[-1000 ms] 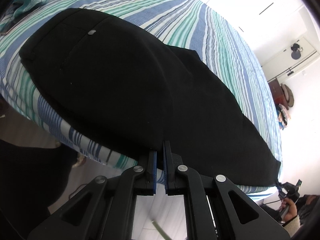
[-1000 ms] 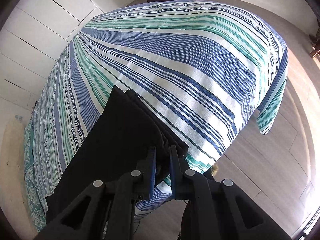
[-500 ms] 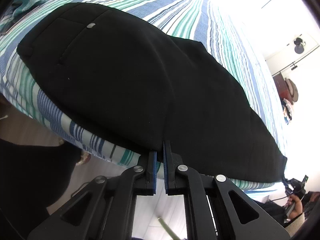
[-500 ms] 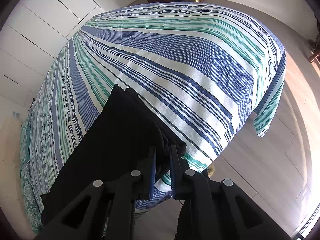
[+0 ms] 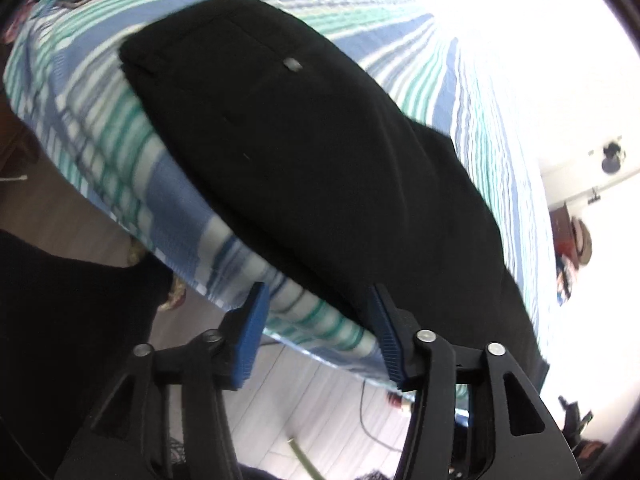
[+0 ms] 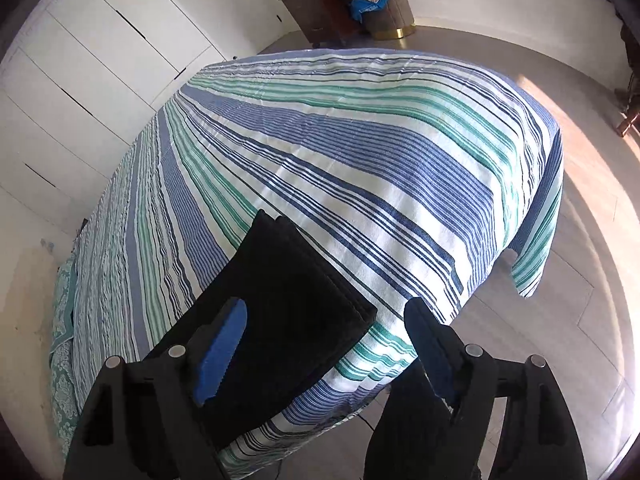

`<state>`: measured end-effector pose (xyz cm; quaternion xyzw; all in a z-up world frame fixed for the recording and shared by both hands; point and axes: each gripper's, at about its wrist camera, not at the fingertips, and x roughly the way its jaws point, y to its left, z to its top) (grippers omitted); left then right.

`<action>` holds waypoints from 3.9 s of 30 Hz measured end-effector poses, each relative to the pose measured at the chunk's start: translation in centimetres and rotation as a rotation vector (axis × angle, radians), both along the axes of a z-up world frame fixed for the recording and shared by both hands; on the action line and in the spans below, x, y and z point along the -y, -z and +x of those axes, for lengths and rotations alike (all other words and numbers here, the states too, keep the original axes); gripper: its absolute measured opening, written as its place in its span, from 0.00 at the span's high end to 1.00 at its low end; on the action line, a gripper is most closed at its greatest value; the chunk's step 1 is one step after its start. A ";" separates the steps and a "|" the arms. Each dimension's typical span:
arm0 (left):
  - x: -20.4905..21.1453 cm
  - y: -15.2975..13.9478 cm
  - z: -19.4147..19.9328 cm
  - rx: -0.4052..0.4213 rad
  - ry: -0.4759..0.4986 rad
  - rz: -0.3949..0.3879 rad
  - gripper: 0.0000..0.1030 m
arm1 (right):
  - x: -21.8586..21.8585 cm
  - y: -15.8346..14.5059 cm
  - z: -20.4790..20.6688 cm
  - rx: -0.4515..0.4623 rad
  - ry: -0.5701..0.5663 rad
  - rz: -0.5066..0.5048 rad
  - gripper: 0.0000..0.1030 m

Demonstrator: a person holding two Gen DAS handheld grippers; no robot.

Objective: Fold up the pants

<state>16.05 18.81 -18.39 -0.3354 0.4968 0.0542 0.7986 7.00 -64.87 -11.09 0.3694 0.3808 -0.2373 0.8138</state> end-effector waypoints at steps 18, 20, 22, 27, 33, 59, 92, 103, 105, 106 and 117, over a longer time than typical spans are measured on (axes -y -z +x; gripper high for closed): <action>-8.9 0.3 3.1 -0.047 -0.278 0.252 0.98 | -19.9 -1.9 2.7 0.046 -0.513 -0.276 0.15; -9.9 0.7 2.7 -0.071 -0.297 0.251 0.98 | -20.7 -0.7 3.0 0.037 -0.529 -0.258 0.15; -10.2 0.4 1.9 -0.078 -0.319 0.253 0.97 | -21.3 0.1 3.5 0.023 -0.543 -0.259 0.15; -5.2 -3.4 0.1 0.045 -0.267 0.431 0.31 | -22.1 0.6 3.9 0.035 -0.558 -0.294 0.15; 6.1 -5.1 4.0 0.230 0.172 0.501 0.21 | -23.2 1.5 4.9 0.020 -0.571 -0.309 0.15; 13.9 1.5 5.7 -0.007 0.517 0.602 0.18 | -28.2 6.7 7.4 -0.172 -0.749 -0.394 0.02; 15.8 1.1 7.0 0.008 0.465 0.602 0.06 | -12.9 -3.2 6.2 0.083 -0.530 -0.300 0.02; 17.4 -0.7 4.7 0.067 0.468 0.647 0.06 | 5.8 2.3 5.1 0.044 -0.548 0.178 0.15; 17.7 -0.8 4.5 0.064 0.468 0.654 0.06 | 5.5 3.1 5.6 0.068 -0.596 0.229 0.18; 17.8 -0.9 4.5 0.061 0.468 0.655 0.06 | 5.3 3.6 5.9 0.066 -0.624 0.248 0.22; 19.8 -1.1 4.6 0.073 0.511 0.658 0.06 | 4.6 7.7 8.6 -0.072 -0.719 0.366 0.35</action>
